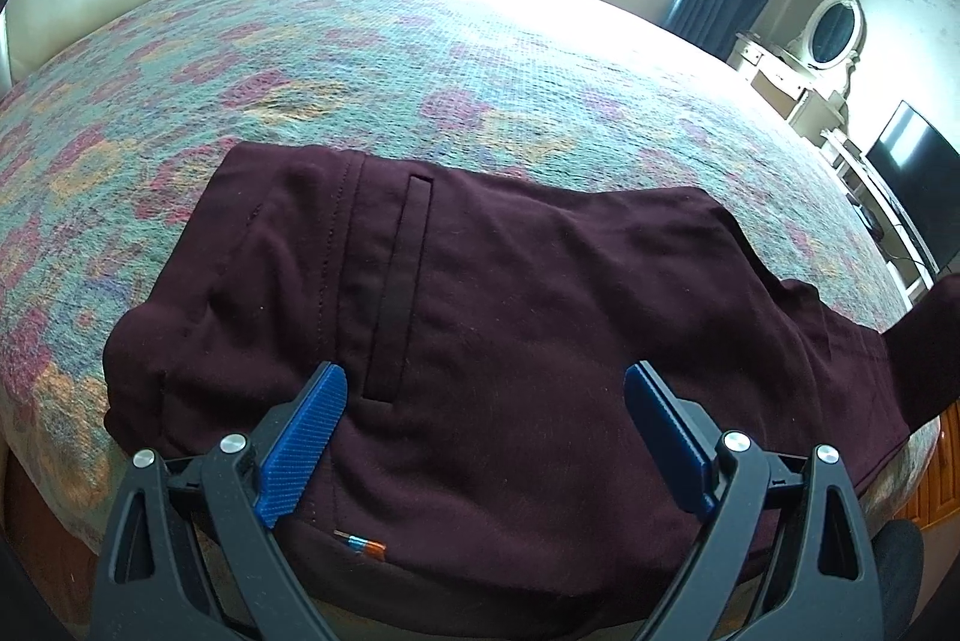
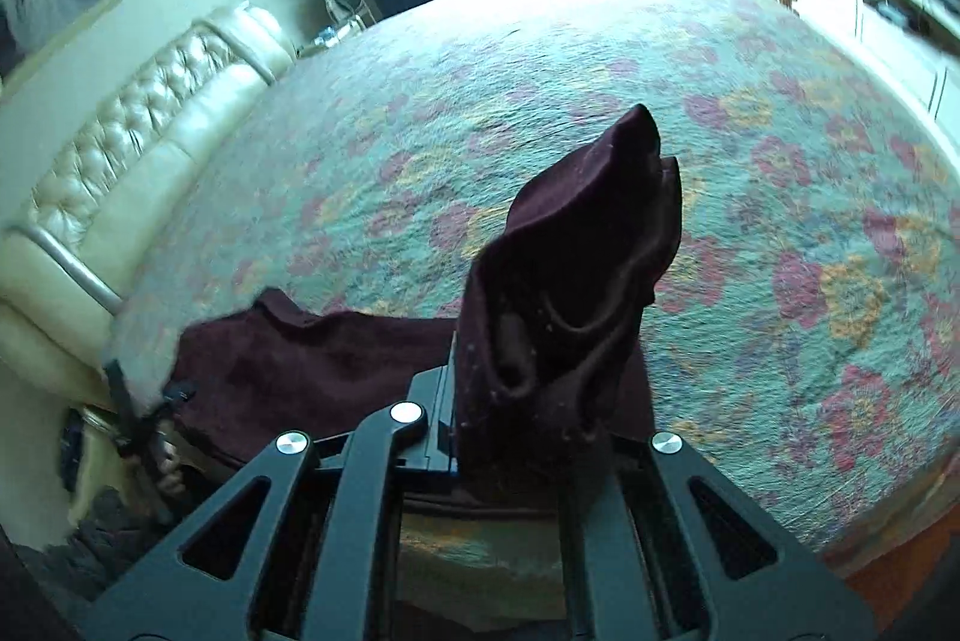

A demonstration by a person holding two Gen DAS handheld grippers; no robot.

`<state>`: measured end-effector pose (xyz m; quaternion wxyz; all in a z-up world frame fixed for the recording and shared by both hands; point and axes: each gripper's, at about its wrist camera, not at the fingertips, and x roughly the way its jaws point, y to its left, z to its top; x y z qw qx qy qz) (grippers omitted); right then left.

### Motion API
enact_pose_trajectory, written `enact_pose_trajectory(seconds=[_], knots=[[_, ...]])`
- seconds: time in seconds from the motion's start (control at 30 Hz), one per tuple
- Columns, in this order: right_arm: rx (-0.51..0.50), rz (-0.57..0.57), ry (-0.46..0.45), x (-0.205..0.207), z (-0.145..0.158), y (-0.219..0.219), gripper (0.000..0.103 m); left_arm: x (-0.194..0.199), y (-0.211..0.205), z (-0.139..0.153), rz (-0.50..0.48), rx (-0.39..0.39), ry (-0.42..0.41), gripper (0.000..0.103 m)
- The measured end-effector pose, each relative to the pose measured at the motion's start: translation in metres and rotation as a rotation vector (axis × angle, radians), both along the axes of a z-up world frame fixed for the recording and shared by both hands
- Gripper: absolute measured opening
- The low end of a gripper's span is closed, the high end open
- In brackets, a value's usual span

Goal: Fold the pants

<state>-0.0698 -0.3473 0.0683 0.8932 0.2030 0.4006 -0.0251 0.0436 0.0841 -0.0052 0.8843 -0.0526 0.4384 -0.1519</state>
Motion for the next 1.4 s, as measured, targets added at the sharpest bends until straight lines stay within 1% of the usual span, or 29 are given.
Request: enact_pose_trajectory(seconds=[0.07, 0.17, 0.2, 0.3, 0.43, 0.6, 0.7, 0.87, 1.03, 1.1, 1.2, 1.23, 1.27, 1.3, 1.33, 1.37, 1.4], knots=[[-0.062, 0.022, 0.012, 0.013, -0.003, 0.029, 0.007, 0.0, 0.002, 0.0, -0.005, -0.014, -0.011, 0.093], [-0.114, 0.06, 0.03, 0.03, -0.018, 0.067, 0.007, 0.005, 0.004, -0.001, -0.003, -0.028, -0.015, 0.093], [-0.124, 0.069, 0.038, 0.037, -0.025, 0.08, 0.007, 0.006, 0.006, -0.001, -0.003, -0.044, -0.018, 0.093], [-0.149, 0.093, 0.06, 0.051, -0.039, 0.103, 0.007, 0.007, 0.01, -0.002, -0.004, -0.07, -0.022, 0.093], [-0.23, 0.119, 0.107, 0.068, -0.061, 0.138, 0.007, 0.006, 0.007, -0.003, -0.01, -0.054, -0.033, 0.093], [-0.27, 0.147, 0.145, 0.079, -0.088, 0.168, 0.008, 0.005, 0.007, -0.003, -0.008, -0.059, -0.039, 0.093], [-0.273, 0.146, 0.154, 0.082, -0.099, 0.178, 0.008, 0.005, 0.008, -0.003, -0.005, -0.07, -0.038, 0.093], [-0.234, 0.132, 0.165, 0.086, -0.111, 0.186, 0.012, 0.005, 0.007, -0.004, -0.005, -0.062, -0.043, 0.093], [-0.184, 0.094, 0.156, 0.092, -0.116, 0.186, 0.012, 0.005, 0.008, -0.004, -0.002, -0.066, -0.045, 0.093], [-0.182, 0.093, 0.157, 0.094, -0.116, 0.188, 0.012, 0.005, 0.008, -0.004, -0.004, -0.065, -0.045, 0.093], [-0.15, 0.087, 0.153, 0.092, -0.117, 0.191, 0.026, 0.005, 0.008, -0.003, -0.004, -0.064, -0.045, 0.093], [-0.138, 0.093, 0.147, 0.09, -0.118, 0.194, 0.032, 0.005, 0.008, -0.003, -0.003, -0.065, -0.045, 0.093], [-0.13, 0.098, 0.14, 0.088, -0.117, 0.196, 0.041, 0.005, 0.008, -0.004, -0.003, -0.065, -0.045, 0.093], [-0.116, 0.105, 0.128, 0.086, -0.116, 0.199, 0.045, 0.005, 0.008, -0.004, -0.003, -0.065, -0.045, 0.093], [-0.094, 0.117, 0.114, 0.083, -0.115, 0.202, 0.053, 0.005, 0.008, -0.003, -0.004, -0.063, -0.045, 0.093], [-0.073, 0.128, 0.102, 0.08, -0.114, 0.205, 0.057, 0.005, 0.008, -0.004, -0.004, -0.063, -0.045, 0.093], [-0.039, 0.146, 0.088, 0.078, -0.114, 0.207, 0.057, 0.005, 0.008, -0.003, -0.003, -0.064, -0.045, 0.093]])
